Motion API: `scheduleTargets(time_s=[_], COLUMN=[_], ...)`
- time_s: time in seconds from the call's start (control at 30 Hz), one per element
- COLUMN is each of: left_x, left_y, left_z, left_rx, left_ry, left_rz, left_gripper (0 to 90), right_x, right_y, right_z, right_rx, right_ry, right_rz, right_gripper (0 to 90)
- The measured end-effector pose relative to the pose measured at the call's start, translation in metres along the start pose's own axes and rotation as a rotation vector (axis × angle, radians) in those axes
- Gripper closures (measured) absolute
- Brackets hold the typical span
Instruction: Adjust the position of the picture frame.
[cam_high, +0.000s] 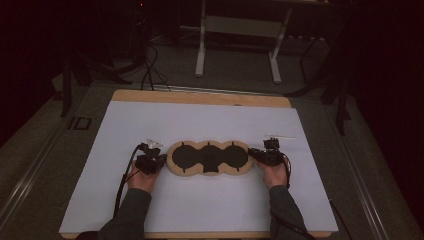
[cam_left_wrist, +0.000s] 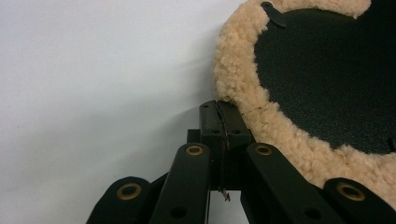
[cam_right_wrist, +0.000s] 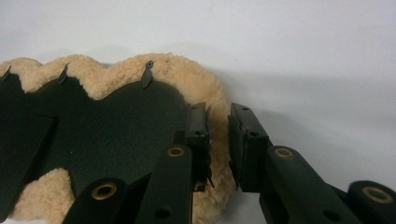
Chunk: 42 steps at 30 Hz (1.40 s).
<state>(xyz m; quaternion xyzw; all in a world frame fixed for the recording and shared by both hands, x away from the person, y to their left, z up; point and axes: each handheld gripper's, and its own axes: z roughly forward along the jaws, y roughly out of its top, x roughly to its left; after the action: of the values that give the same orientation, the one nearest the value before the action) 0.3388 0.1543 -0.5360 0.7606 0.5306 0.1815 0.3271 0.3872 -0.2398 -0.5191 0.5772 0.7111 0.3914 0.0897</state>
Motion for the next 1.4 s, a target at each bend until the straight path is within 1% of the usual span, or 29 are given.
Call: scheduleTargets(time_s=[0.13,0.2,0.3,0.37,0.43,0.67,0.8,0.9,0.97,1.0,1.07,1.13,1.27,1.33,1.4], left_x=[0.0,0.0,0.0,0.0,0.0,-0.003,-0.002,0.001,0.001,0.001,0.001,0.001,0.001,0.002,0.003], left_y=[-0.002,-0.003,-0.004,-0.005,-0.006,-0.007,-0.007,-0.008,-0.008,-0.008,-0.007,-0.007,-0.007,-0.007,-0.006], left_z=[-0.002,-0.003,-0.004,-0.005,-0.006,-0.008,-0.009,-0.011,-0.012,-0.013,-0.015,-0.017,-0.024,-0.026,-0.028], left_rx=[0.0,0.009,0.009,0.007,0.006,0.013,0.018,0.019,0.018,0.017,0.007,0.001,-0.029,-0.039,-0.047], left_ry=[-0.008,-0.014,-0.015,-0.014,-0.021,-0.009,-0.012,-0.025,-0.023,-0.022,-0.02,-0.021,-0.028,-0.031,-0.032], left_rz=[-0.007,-0.002,0.0,0.008,0.007,0.016,0.027,0.015,0.016,0.019,0.019,0.023,0.02,0.021,0.021], left_gripper=[90.0,90.0,90.0,90.0,90.0,90.0,90.0,89.3,86.7,86.2,85.2,83.7,81.8,81.1,80.2], right_x=[0.001,0.001,0.001,0.001,0.001,0.002,0.003,0.005,0.005,0.005,0.007,0.009,0.015,0.018,0.02], right_y=[-0.002,-0.003,-0.005,-0.006,-0.006,-0.006,-0.005,-0.006,-0.007,-0.008,-0.01,-0.012,-0.019,-0.021,-0.024], right_z=[-0.001,-0.002,-0.004,-0.004,-0.004,-0.005,-0.005,-0.007,-0.01,-0.011,-0.013,-0.015,-0.02,-0.022,-0.023], right_rx=[0.001,0.004,0.002,-0.001,-0.002,-0.002,0.002,-0.003,-0.004,-0.001,0.005,0.012,0.019,0.021,0.019], right_ry=[0.001,0.004,0.007,0.008,0.008,0.003,-0.002,-0.011,-0.001,0.001,-0.005,-0.006,-0.028,-0.034,-0.041], right_rz=[-0.008,-0.014,-0.018,-0.022,-0.022,-0.023,-0.041,-0.06,-0.069,-0.075,-0.114,-0.141,-0.234,-0.265,-0.285], right_gripper=[78.5,78.4,78.4,78.4,78.4,78.3,77.6,73.5,70.4,70.4,68.1,65.9,61.7,60.6,60.0])
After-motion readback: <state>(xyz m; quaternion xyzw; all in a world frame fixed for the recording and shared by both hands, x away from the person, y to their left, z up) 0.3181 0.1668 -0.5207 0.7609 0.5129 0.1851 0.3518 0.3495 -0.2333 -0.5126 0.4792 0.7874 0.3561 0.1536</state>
